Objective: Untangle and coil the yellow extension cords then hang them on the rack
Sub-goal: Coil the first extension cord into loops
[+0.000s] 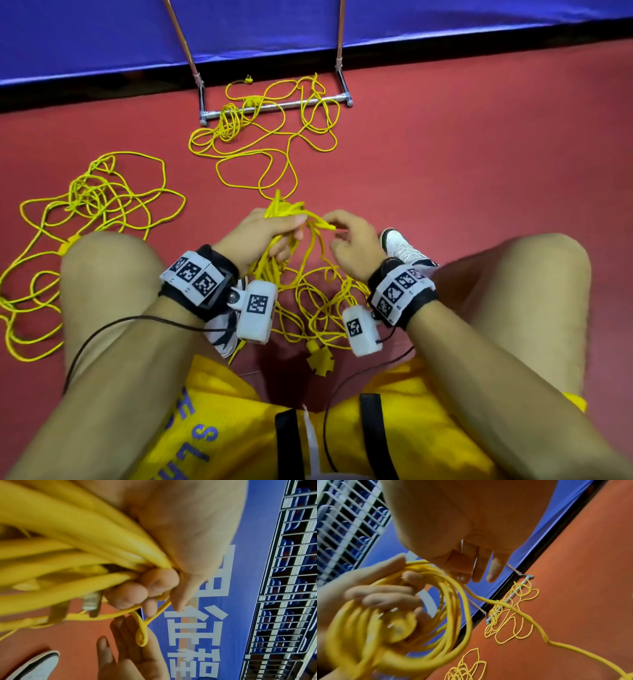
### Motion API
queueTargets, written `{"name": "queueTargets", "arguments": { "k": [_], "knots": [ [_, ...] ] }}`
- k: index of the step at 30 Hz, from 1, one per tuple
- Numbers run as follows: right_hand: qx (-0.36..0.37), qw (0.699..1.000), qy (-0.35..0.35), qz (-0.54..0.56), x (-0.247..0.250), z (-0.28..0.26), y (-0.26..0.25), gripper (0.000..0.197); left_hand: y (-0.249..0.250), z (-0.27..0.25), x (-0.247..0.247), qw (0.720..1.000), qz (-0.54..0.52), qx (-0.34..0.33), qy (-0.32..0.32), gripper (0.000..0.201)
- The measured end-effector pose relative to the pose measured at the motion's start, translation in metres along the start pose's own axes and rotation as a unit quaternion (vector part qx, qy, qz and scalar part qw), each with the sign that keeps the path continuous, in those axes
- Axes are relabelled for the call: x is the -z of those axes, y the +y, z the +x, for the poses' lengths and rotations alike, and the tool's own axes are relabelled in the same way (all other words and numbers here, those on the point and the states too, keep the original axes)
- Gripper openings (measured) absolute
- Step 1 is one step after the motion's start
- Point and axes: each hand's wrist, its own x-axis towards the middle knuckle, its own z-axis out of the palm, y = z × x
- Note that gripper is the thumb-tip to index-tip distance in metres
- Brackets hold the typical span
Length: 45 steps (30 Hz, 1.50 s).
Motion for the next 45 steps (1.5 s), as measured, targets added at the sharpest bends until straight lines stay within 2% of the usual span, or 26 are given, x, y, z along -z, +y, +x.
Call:
{"name": "queueTargets", "arguments": {
  "k": [2, 4, 6, 8, 13, 15, 18, 21, 24, 27, 29, 31, 33, 35, 36, 38, 39, 40, 42, 44, 45],
  "knots": [
    [0.005, 0.999, -0.021, 0.035, -0.011, -0.006, -0.004, 0.049, 0.003, 0.002, 0.004, 1.000, -0.014, -0.002, 0.026, 0.034],
    [-0.011, 0.994, -0.010, 0.111, -0.018, -0.010, -0.011, 0.038, 0.003, 0.002, 0.009, 0.999, -0.036, 0.002, 0.013, 0.035],
    [-0.047, 0.974, 0.029, 0.219, -0.019, -0.010, -0.017, 0.025, 0.003, 0.000, 0.010, 0.998, -0.058, 0.006, -0.018, 0.034],
    [-0.094, 0.955, 0.056, 0.275, -0.017, -0.007, -0.020, 0.017, 0.002, -0.003, 0.006, 0.998, -0.051, 0.000, -0.033, 0.036],
    [-0.156, 0.917, 0.026, 0.365, -0.015, -0.005, -0.018, 0.009, 0.000, 0.000, -0.003, 0.999, -0.017, -0.032, -0.011, 0.049],
    [-0.172, 0.900, 0.005, 0.401, -0.012, -0.003, -0.020, 0.005, -0.003, 0.004, -0.003, 0.999, -0.001, -0.047, 0.016, 0.053],
    [-0.176, 0.882, 0.005, 0.437, -0.008, 0.001, -0.022, 0.008, -0.008, 0.010, -0.002, 0.986, 0.105, -0.086, 0.099, 0.062],
    [-0.183, 0.891, 0.025, 0.415, -0.006, 0.004, -0.024, 0.009, -0.012, 0.015, 0.002, 0.962, 0.205, -0.103, 0.148, 0.062],
    [-0.176, 0.899, 0.049, 0.398, 0.002, 0.007, -0.027, 0.017, -0.013, 0.017, 0.001, 0.954, 0.214, -0.111, 0.177, 0.062],
    [-0.181, 0.913, 0.040, 0.364, 0.014, 0.011, -0.030, 0.023, -0.009, 0.014, -0.003, 0.943, 0.207, -0.126, 0.230, 0.062],
    [-0.156, 0.951, 0.047, 0.261, 0.021, 0.013, -0.025, 0.018, -0.008, 0.016, -0.001, 0.933, 0.203, -0.125, 0.268, 0.060],
    [-0.089, 0.989, 0.079, 0.085, 0.028, 0.013, -0.018, 0.009, -0.009, 0.017, 0.002, 0.928, 0.191, -0.132, 0.292, 0.059],
    [-0.018, 0.993, 0.117, -0.003, 0.035, 0.012, -0.015, 0.016, -0.008, 0.017, 0.002, 0.931, 0.169, -0.137, 0.294, 0.059],
    [0.060, 0.984, 0.163, 0.039, 0.041, 0.012, -0.023, 0.015, -0.005, 0.015, 0.001, 0.950, 0.148, -0.104, 0.253, 0.056],
    [0.089, 0.976, 0.189, 0.067, 0.044, 0.014, -0.028, 0.012, -0.003, 0.013, 0.001, 0.967, 0.135, -0.072, 0.202, 0.052],
    [0.123, 0.961, 0.235, 0.081, 0.045, 0.016, -0.032, 0.008, -0.003, 0.007, -0.002, 0.995, 0.082, -0.013, 0.048, 0.039],
    [0.126, 0.958, 0.247, 0.077, 0.042, 0.017, -0.031, 0.008, -0.003, 0.003, -0.006, 0.999, 0.035, 0.005, -0.032, 0.033],
    [0.117, 0.958, 0.252, 0.064, 0.038, 0.017, -0.027, 0.013, -0.003, -0.002, -0.011, 0.995, -0.025, 0.016, -0.096, 0.030],
    [0.067, 0.969, 0.236, 0.015, 0.030, 0.018, -0.011, 0.040, 0.002, -0.008, -0.019, 0.975, -0.144, 0.021, -0.167, 0.031],
    [0.009, 0.983, 0.176, -0.053, 0.024, 0.017, 0.007, 0.063, 0.009, -0.010, -0.017, 0.953, -0.240, 0.019, -0.182, 0.035],
    [-0.013, 0.988, 0.132, -0.076, 0.021, 0.018, 0.013, 0.066, 0.012, -0.010, -0.012, 0.944, -0.273, 0.020, -0.182, 0.035]
  ]
}}
